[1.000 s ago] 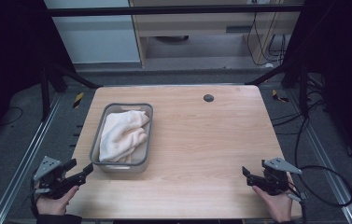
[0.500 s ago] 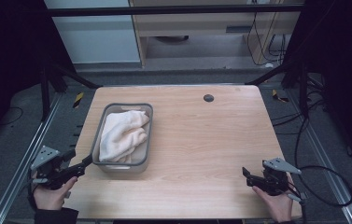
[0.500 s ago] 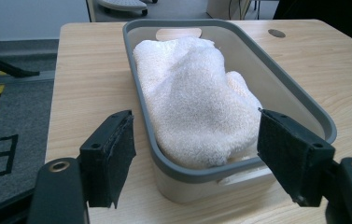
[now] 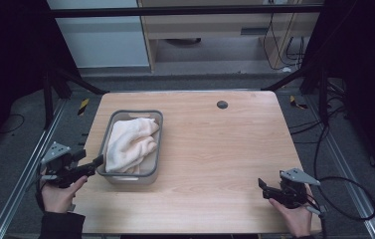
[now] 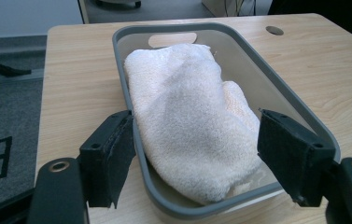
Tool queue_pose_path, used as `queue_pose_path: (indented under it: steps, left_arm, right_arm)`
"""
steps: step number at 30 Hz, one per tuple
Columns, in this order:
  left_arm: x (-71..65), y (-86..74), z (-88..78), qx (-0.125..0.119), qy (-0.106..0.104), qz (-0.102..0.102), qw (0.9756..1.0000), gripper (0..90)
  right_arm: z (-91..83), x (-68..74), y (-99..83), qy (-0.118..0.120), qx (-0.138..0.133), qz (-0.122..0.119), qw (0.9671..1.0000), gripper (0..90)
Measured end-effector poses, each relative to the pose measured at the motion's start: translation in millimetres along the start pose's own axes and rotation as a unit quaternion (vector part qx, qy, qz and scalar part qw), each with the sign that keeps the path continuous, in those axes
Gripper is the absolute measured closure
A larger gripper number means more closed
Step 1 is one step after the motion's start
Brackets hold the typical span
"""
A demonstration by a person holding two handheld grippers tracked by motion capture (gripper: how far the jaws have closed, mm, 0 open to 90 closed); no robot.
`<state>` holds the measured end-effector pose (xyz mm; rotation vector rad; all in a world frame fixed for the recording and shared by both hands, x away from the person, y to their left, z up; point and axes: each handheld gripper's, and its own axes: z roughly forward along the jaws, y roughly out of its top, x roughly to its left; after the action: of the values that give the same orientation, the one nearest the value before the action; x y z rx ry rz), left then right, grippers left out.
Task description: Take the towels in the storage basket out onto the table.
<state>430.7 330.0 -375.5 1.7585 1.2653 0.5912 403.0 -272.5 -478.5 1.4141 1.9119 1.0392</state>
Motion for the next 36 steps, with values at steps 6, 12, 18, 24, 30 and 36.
queue_pose_path:
  steps: [6,12,18,24,30,36]
  left_arm:
    - [-7.9,17.0,11.0,0.023,-0.001,0.022,0.9995,26.9]
    - [-13.6,30.1,24.3,0.043,0.003,0.04,0.9983,26.8]
    - [-16.2,40.8,40.0,0.066,0.005,0.055,0.9963,26.4]
    - [-18.4,44.1,55.3,0.084,0.002,0.062,0.9945,26.3]
    - [-19.9,47.3,67.9,0.102,0.002,0.066,0.9926,26.4]
    - [-20.3,52.6,81.6,0.126,-0.001,0.074,0.9893,26.6]
  right_arm:
    - [0.2,-0.3,0.2,0.001,0.0,-0.001,1.0,16.4]
    - [1.2,0.0,0.1,0.002,0.004,-0.005,1.0,16.5]
    - [1.7,0.1,-0.1,0.002,0.007,-0.006,1.0,16.5]
    - [2.3,0.3,-0.2,0.004,0.011,-0.006,0.9999,16.5]
    - [2.9,0.1,-0.2,0.003,0.013,-0.009,0.9999,16.5]
    - [3.8,0.2,-0.3,0.004,0.017,-0.008,0.9998,16.3]
